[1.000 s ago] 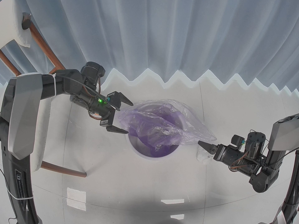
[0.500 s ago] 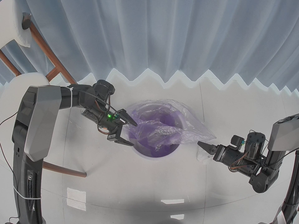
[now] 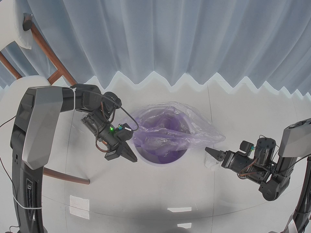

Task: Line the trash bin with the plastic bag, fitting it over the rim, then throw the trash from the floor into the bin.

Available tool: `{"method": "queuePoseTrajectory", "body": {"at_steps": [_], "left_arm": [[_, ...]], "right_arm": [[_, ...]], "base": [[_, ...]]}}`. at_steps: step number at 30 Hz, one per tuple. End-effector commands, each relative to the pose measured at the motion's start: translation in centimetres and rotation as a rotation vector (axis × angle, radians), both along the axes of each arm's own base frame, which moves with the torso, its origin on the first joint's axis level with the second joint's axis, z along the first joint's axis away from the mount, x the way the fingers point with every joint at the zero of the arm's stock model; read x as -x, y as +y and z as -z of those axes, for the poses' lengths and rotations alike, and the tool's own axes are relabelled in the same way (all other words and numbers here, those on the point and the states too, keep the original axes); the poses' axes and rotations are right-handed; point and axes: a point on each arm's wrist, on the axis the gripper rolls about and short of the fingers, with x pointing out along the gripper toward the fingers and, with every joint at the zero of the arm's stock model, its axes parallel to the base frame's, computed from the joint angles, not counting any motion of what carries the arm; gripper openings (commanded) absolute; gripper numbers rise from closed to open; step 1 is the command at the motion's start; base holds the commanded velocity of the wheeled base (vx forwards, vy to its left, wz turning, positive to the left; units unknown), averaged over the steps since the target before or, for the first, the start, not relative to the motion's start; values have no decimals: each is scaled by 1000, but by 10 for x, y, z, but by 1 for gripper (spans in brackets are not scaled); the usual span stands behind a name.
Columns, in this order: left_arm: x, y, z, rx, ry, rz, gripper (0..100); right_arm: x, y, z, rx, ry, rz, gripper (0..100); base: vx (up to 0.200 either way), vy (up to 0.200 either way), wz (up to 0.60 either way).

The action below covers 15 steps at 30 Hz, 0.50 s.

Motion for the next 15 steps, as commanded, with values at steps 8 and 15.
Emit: {"method": "queuePoseTrajectory", "body": {"at_steps": [8, 15], "left_arm": [[67, -1, -35, -211, 354, 69, 0], [135, -10, -121, -233, 225, 6, 0]], "right_arm": [[0, -2, -5, -6, -24, 10, 100], [22, -11, -18, -19, -13, -4, 100]], "base": [[0, 0, 0], [0, 0, 0]]}}
